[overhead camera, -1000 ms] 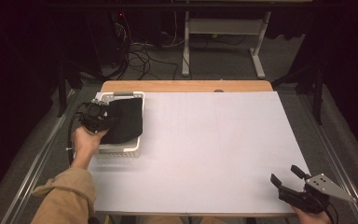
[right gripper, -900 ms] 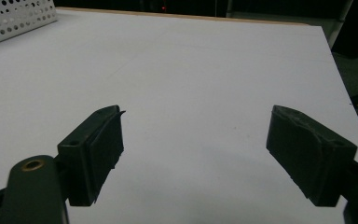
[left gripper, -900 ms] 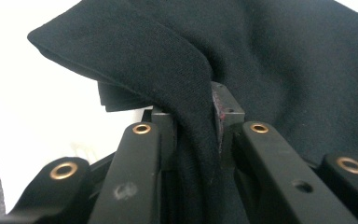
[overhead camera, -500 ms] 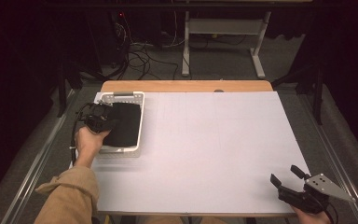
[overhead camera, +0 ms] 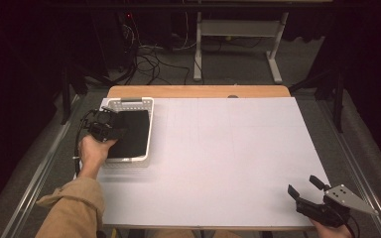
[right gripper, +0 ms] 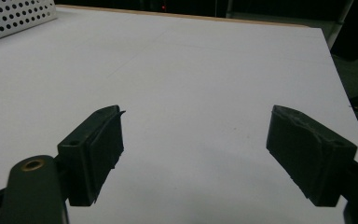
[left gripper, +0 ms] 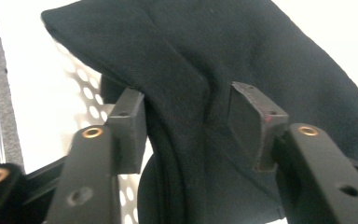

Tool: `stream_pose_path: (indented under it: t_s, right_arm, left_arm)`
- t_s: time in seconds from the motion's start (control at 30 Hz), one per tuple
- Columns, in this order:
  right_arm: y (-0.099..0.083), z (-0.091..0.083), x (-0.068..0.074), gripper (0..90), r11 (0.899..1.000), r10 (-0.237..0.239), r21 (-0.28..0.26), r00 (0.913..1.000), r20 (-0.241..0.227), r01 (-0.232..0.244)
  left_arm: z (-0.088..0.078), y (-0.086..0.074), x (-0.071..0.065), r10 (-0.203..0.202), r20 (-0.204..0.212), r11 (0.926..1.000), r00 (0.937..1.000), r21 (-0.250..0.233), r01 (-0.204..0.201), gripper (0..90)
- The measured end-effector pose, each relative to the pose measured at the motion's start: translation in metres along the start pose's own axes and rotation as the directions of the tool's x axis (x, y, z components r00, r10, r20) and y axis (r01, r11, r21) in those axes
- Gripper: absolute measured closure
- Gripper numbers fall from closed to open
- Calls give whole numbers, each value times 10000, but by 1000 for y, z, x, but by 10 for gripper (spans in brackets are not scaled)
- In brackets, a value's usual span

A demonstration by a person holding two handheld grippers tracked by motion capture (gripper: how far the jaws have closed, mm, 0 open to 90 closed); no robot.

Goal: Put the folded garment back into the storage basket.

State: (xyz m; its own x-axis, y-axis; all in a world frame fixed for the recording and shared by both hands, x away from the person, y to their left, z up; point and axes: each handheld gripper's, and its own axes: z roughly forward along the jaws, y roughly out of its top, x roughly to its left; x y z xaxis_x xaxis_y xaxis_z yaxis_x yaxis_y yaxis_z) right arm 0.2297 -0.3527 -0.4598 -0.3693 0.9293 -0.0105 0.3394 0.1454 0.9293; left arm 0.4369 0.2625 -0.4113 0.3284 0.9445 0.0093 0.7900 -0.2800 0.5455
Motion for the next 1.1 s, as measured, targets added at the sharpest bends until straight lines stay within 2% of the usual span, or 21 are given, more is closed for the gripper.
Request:
stream_pose_path:
  t_s: [0.03,0.17,0.2,0.4,0.57,0.6,0.67,0.77,0.8,0.83,0.9,0.93,0.97,1.0,1.03,1.1]
  right_arm:
    - [0,0,0,192,10000,6,7,10000,-2,-6]
    - [0,1,0,192,10000,19,21,10000,-34,-19]
    - [0,1,0,192,10000,23,8,10000,-46,-23]
    - [0,0,0,192,10000,-7,-36,10000,-28,7]
    - [1,1,0,193,10000,-15,-3,10000,3,15]
    - [1,0,0,192,10000,9,-28,10000,29,-9]
    - [1,0,0,192,10000,24,-41,10000,35,-24]
    - [1,0,0,192,10000,5,-73,10000,34,-5]
    - [1,0,0,193,10000,25,-65,10000,30,-24]
    - [1,0,0,193,10000,25,-65,10000,30,-24]
    - [1,0,0,193,10000,17,-57,10000,16,-16]
    - [1,0,0,192,10000,9,-58,10000,15,-9]
    - [1,0,0,192,10000,20,-61,10000,24,-20]
    - [1,0,0,192,10000,30,-76,10000,34,-29]
    - [1,0,0,193,10000,23,-91,10000,40,-23]
    - [1,0,-1,192,10000,28,-82,10000,42,-28]
  left_arm:
    - [-4,-3,1,-86,-26,9996,10000,-280,85,446]
    - [-11,-6,3,-196,-136,9983,9997,-557,188,416]
    - [-16,-7,3,-254,-40,9964,9997,-813,250,415]
    - [-23,-10,0,-159,44,9918,9999,-1269,164,415]
    - [-28,-15,0,-229,198,9854,9995,-1682,259,415]
    - [-30,-18,-1,-272,134,9844,9995,-1737,292,389]
    - [-34,-23,-2,-270,174,9799,9995,-1972,299,389]
    - [-37,-28,-3,-292,70,9773,9995,-2099,300,388]
    - [-40,-33,-2,-428,223,9724,9988,-2286,468,389]
    - [-40,-33,-2,-428,223,9724,9988,-2286,468,389]
    - [-44,-41,-2,-418,280,9653,9987,-2569,476,389]
    - [-44,-41,-2,-418,280,9653,9987,-2569,476,389]
    - [-46,-46,-1,-468,336,9604,9983,-2733,542,389]
    - [-46,-46,-1,-468,336,9604,9983,-2733,542,389]
    - [-48,-50,0,-534,417,9563,9977,-2855,631,389]
    - [-49,-51,0,-553,455,9544,9974,-2911,662,389]
